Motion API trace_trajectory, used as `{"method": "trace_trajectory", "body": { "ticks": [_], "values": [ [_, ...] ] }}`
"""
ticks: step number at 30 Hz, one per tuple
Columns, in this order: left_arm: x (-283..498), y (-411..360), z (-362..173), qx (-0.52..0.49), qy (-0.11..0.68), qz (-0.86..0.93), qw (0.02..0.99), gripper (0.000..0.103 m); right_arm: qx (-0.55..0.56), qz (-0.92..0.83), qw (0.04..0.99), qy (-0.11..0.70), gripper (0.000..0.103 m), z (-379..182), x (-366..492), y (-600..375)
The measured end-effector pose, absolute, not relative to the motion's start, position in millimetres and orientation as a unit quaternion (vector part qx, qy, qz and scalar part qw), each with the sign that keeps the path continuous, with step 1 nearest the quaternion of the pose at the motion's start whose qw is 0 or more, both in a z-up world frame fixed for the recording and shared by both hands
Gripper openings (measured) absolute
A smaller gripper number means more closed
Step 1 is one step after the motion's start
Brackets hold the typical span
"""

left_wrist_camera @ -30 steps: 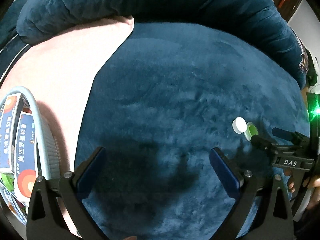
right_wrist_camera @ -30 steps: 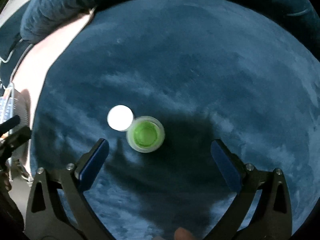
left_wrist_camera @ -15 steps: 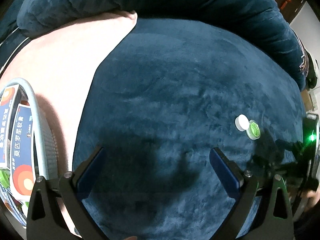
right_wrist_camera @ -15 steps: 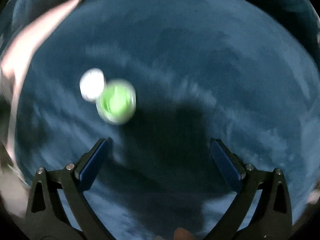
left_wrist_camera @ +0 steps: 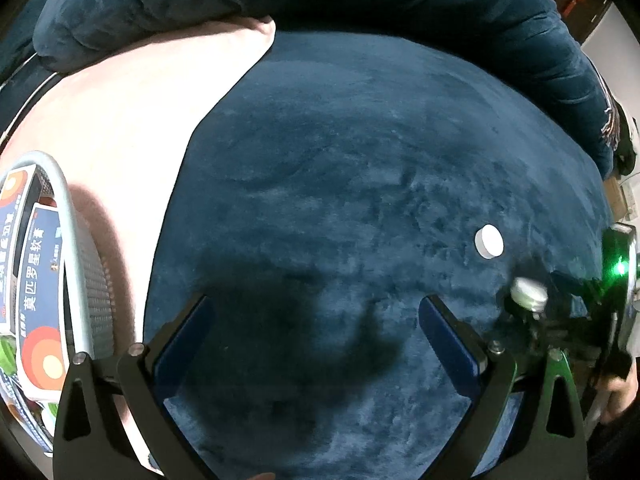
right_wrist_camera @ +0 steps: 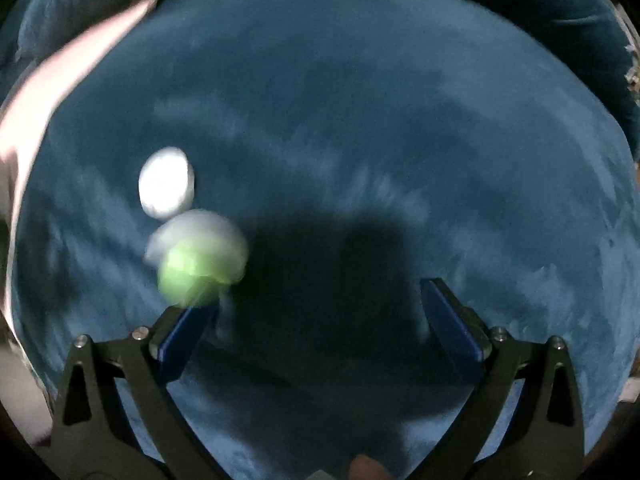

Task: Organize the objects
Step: 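Grasp a white cap with the right tool while the left tool grasps a white cap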

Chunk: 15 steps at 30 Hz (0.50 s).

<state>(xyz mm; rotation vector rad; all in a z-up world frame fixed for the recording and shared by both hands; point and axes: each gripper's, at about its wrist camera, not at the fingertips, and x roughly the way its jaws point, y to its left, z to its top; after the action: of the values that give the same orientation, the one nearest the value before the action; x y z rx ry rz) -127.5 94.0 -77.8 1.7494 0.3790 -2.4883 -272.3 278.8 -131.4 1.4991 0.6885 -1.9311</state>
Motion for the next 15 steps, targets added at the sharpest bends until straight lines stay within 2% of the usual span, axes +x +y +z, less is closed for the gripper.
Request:
{"method": "trace_trajectory", "body": {
  "ticks": [2, 15],
  "values": [
    [-128, 96, -81, 0.573, 0.124, -0.809, 0.036, 0.102, 0.551, -0.722, 0.312, 0.279, 0.103, -124, -262, 282],
    [-129, 98, -86, 0.579, 0.123, -0.805, 0.028, 0.102, 0.543, -0.697, 0.405, 0.236, 0.103, -96, -241, 291]
  ]
}}
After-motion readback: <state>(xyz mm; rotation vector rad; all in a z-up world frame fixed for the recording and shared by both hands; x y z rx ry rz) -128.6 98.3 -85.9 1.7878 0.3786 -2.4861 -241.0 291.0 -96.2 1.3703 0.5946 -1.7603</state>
